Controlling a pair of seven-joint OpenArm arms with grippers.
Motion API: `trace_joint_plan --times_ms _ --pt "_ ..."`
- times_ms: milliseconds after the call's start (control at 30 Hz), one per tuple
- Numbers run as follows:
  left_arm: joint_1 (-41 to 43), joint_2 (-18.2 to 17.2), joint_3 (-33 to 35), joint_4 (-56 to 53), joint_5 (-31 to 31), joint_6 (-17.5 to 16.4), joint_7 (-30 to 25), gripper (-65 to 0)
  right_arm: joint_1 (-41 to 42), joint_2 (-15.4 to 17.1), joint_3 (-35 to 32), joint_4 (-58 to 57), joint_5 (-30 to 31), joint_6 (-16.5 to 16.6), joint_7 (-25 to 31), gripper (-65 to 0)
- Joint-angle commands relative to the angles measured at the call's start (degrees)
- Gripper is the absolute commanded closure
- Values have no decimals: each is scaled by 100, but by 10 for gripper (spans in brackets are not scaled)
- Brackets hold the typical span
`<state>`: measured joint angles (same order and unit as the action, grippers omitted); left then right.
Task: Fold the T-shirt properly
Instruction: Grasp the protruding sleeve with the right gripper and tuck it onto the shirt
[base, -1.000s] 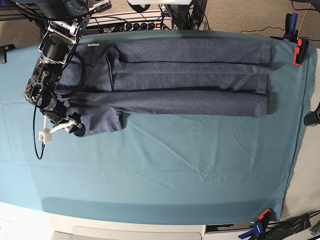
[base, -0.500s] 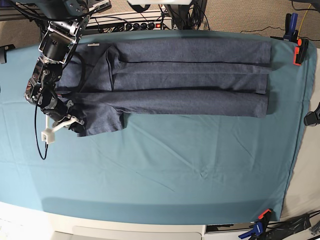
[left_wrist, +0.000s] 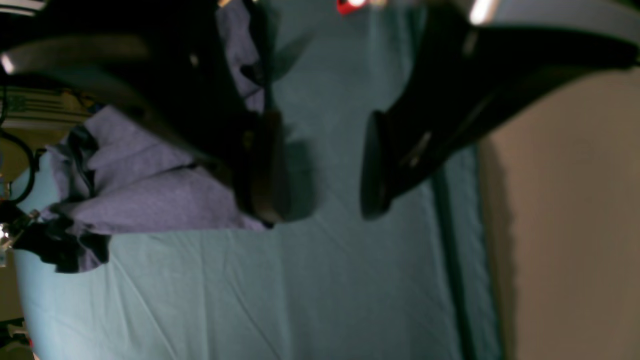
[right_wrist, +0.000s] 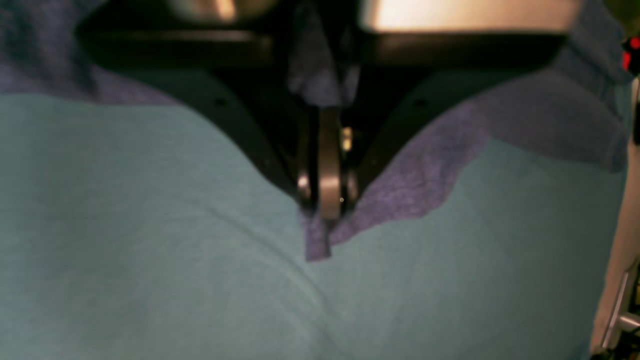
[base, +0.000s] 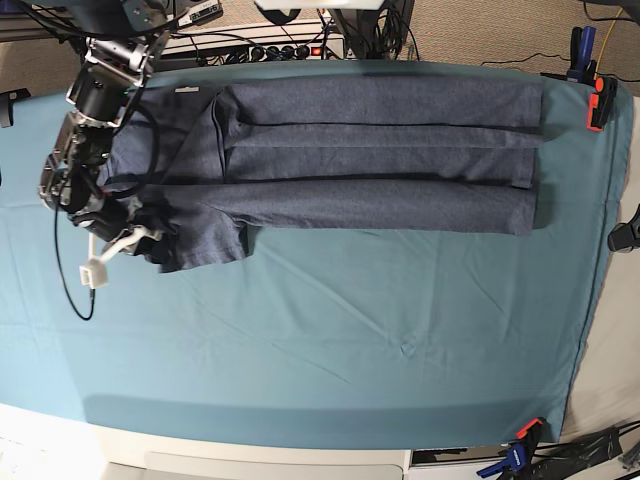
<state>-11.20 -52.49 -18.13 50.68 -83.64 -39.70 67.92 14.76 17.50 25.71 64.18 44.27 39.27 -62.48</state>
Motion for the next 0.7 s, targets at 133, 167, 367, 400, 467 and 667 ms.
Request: trace_joint_plan --times_ms 133,167,367,400,467,667 --pt "-101 -199 -61 72 -136 -30 -83 -272 120 343 11 114 863 73 -372 0" --pt "-103 -199 -61 72 -136 -30 -83 -272 105 372 11 129 1069 73 -487 0" --pt "-103 -201 -61 72 -136 -30 -83 -272 -149 398 11 535 1882 73 -977 0" --pt "-101 -199 -61 72 -136 -30 -83 -272 -221 398 11 658 1930 73 -1012 0" --pt "-101 -199 -61 72 -136 -30 -83 -272 -376 396 11 931 1937 73 -1088 0" --pt "-103 -199 -61 72 -136 -30 -85 -272 -1021 396 11 1956 1932 73 -1110 0"
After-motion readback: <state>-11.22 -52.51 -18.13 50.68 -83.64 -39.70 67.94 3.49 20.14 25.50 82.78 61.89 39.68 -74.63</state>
